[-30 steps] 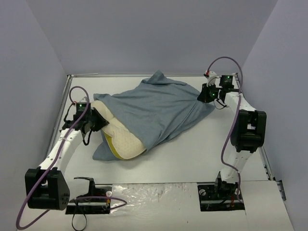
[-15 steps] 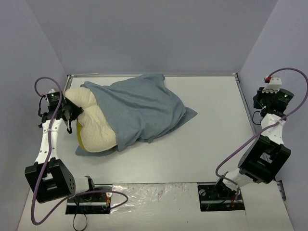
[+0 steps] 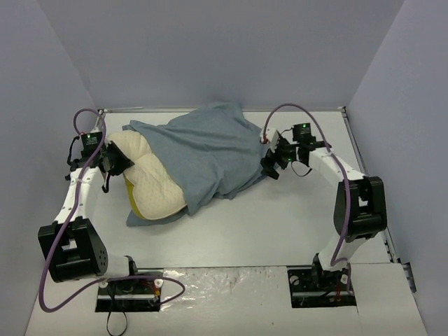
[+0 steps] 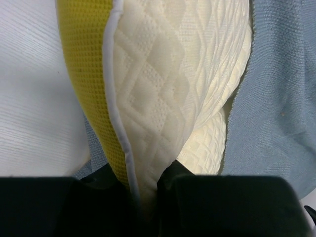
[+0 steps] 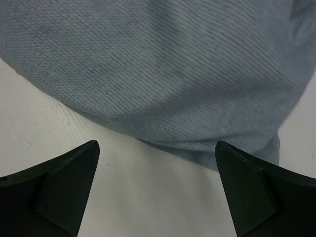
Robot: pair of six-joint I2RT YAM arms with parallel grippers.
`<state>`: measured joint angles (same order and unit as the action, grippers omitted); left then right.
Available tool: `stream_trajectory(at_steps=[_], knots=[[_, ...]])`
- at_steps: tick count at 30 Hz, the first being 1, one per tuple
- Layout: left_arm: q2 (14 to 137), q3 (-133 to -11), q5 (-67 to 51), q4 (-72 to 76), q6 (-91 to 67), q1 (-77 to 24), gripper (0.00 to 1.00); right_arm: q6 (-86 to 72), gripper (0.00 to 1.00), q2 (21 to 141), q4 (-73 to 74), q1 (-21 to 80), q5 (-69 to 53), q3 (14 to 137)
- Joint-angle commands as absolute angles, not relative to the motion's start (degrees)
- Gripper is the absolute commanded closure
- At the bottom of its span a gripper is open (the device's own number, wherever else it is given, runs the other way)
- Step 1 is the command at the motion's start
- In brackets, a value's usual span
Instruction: Remove the pillowcase from the pillow
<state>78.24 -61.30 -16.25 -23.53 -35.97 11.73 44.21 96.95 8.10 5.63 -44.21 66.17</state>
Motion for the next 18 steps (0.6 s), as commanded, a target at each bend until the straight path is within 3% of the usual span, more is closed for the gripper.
stream_trajectory(at_steps=[1,8,11,14,15,17,18], knots=[[76.9,-64.4,-14.9,-24.5,-31.8,11.4,0.98,59.1,0.0,96.4,7.1,8.5,-36.7,65.7],[78.4,-64.9,-16.3,-24.6,-31.7,10.9,0.98,71.0,0.02,103.4,13.8,12.0,-33.0,73.0],[78.3,-64.7,-17.1,-24.5,-31.9,10.7,0.98,72.5,0.08,107.0,13.4,14.9,-27.6,73.8],[77.8,-64.5,-17.7,-24.3,-32.3,10.7,0.98,68.0,0.31,110.3,9.2,16.6,-22.0,74.9],[77.7,-64.5,-17.8,-24.3,-32.4,10.7,0.98,65.2,0.47,110.7,4.7,17.4,-19.8,73.8],[77.4,-64.9,-17.9,-24.8,-32.4,10.7,0.98,63.8,0.67,110.3,1.2,17.7,-13.7,72.3],[77.3,-65.2,-17.8,-25.0,-32.4,10.9,0.98,63.4,0.94,109.3,0.5,17.8,-12.1,71.8]])
